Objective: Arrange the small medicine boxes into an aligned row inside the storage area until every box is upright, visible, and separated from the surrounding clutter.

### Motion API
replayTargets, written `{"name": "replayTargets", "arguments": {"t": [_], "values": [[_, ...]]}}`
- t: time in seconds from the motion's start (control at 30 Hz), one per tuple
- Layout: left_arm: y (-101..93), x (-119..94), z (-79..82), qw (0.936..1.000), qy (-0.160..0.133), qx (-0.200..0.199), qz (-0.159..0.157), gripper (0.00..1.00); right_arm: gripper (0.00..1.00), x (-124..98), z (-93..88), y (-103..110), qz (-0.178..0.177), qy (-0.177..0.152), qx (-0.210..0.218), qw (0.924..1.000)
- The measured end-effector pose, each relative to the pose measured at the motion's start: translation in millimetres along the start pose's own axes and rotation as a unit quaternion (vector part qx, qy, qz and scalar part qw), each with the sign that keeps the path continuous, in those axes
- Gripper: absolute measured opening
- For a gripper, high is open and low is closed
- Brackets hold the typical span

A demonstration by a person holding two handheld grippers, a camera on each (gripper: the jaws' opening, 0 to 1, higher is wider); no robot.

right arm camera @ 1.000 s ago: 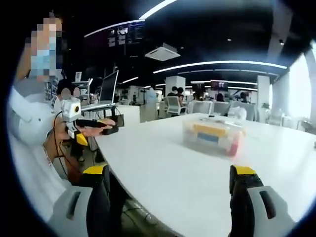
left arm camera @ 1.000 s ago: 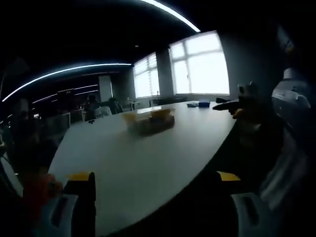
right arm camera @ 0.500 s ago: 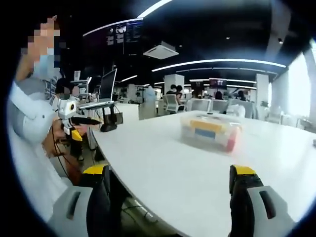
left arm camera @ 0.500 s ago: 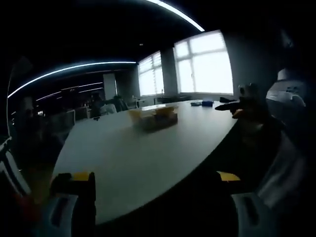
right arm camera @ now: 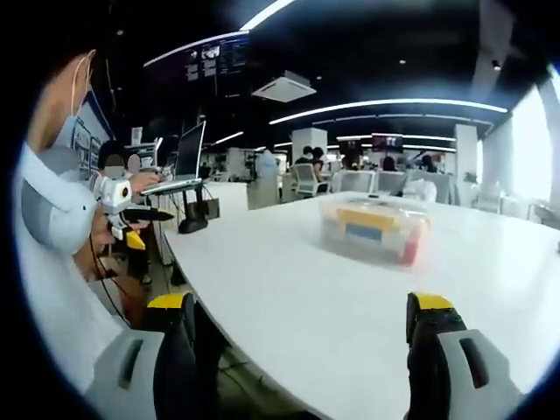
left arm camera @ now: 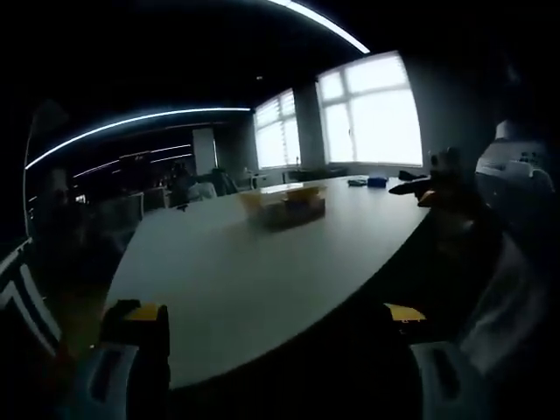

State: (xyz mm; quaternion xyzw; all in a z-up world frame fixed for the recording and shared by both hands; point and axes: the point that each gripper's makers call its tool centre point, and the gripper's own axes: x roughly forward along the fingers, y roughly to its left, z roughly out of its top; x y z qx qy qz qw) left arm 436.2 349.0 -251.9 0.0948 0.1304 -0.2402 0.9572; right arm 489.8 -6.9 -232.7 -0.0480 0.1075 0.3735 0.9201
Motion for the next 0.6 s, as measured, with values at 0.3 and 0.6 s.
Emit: {"name": "replayTargets", "arguments": {"t": [0.3,0.6], "values": [[2.7,-4.8,-3.3,1.0000,0.000,-0.004,0.005,0.99,0.99,4.6,1.3,-0.8,0.004,0.004,-0.004,1.0000],[7.5,-4.8,-7.0,0.9999,-0.007,-0.014,0.002,0.99,0.99,3.8,3.8,6.2,0.003,0.007,-0.015,0.9999]]}}
